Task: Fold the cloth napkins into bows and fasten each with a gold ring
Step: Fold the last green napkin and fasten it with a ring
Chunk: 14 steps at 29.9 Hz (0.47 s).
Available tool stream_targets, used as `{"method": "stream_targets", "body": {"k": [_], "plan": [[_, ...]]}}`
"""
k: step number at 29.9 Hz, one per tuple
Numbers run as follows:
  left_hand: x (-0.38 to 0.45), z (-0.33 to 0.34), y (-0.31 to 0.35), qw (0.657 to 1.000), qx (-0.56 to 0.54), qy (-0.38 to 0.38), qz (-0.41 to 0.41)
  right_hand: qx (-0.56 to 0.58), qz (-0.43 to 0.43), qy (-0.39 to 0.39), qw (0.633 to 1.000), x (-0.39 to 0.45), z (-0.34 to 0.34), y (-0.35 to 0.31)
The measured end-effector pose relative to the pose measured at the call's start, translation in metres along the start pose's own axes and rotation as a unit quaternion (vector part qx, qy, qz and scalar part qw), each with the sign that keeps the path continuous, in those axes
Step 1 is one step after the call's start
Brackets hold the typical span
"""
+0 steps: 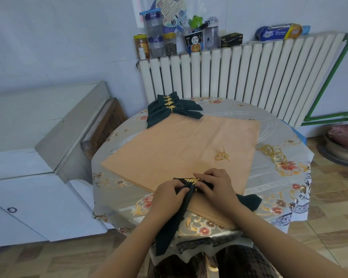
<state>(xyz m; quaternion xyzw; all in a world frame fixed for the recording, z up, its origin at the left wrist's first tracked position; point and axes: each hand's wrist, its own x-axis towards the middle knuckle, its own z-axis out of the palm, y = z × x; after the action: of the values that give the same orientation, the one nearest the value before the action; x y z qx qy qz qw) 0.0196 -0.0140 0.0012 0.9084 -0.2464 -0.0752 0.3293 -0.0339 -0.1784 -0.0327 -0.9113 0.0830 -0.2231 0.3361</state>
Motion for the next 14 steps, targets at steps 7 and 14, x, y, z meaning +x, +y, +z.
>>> {"method": "stream_targets", "body": {"k": [7, 14], "plan": [[-0.012, 0.011, -0.002, 0.985, 0.101, -0.018, 0.136, -0.031, -0.002, 0.019, 0.999, -0.004, 0.004, -0.005], [0.018, 0.008, -0.008, 0.982, 0.077, 0.002, 0.172, -0.046, 0.075, 0.018, 0.996, -0.029, -0.015, -0.002]]}}
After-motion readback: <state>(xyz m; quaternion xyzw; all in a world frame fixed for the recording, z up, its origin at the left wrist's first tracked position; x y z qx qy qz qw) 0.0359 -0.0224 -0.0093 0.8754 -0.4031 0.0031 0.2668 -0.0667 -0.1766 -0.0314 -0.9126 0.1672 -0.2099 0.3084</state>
